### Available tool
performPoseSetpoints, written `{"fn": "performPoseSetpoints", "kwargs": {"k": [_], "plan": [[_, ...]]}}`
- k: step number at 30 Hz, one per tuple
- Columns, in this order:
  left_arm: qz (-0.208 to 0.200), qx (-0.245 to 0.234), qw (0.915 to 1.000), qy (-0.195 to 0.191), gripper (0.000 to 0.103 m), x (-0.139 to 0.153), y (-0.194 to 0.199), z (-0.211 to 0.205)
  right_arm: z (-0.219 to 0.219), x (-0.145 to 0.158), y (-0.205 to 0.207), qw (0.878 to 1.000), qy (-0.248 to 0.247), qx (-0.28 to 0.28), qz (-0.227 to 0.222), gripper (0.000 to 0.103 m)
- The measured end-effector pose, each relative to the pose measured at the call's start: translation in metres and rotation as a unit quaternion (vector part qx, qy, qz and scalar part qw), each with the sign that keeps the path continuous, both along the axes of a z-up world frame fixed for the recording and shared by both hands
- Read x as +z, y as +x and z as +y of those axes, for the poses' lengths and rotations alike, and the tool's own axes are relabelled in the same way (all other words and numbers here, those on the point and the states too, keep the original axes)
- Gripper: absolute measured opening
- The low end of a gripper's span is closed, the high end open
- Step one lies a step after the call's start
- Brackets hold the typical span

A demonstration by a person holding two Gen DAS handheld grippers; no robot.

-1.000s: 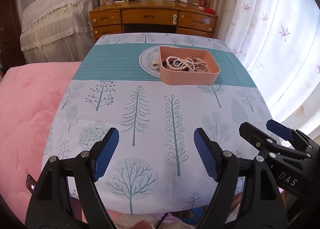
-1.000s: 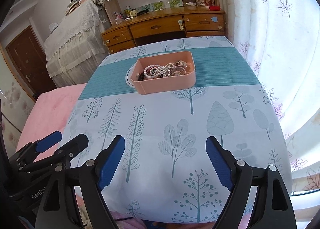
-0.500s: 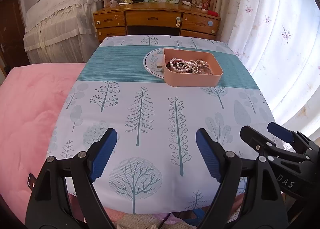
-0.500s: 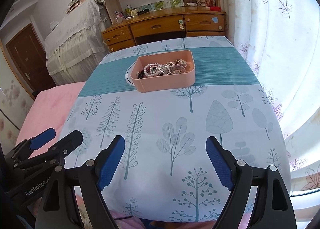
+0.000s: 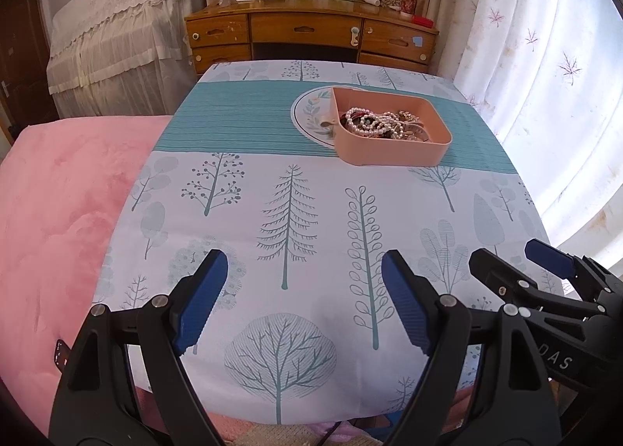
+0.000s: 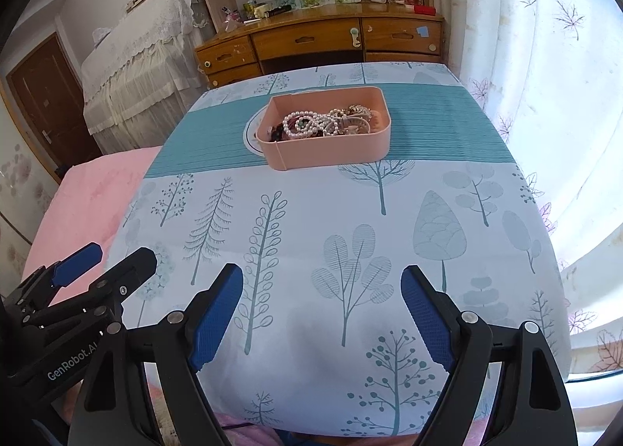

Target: Organize jewelry

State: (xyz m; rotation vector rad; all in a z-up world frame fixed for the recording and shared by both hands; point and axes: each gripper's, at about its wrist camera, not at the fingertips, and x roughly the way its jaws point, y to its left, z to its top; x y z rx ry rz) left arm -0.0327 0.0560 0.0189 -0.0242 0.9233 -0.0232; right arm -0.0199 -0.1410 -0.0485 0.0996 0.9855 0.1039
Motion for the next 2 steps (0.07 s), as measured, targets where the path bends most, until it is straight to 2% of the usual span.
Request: {"fn": "performPoseSetpoints", "kwargs": {"k": [2], "plan": [[0.006, 0.0, 1.0, -0.004, 0.08, -0.0051, 0.0046, 0.0048, 0.0052, -0.0035, 0.0056, 1.0, -0.006, 0.001, 0.004, 0.085]]}}
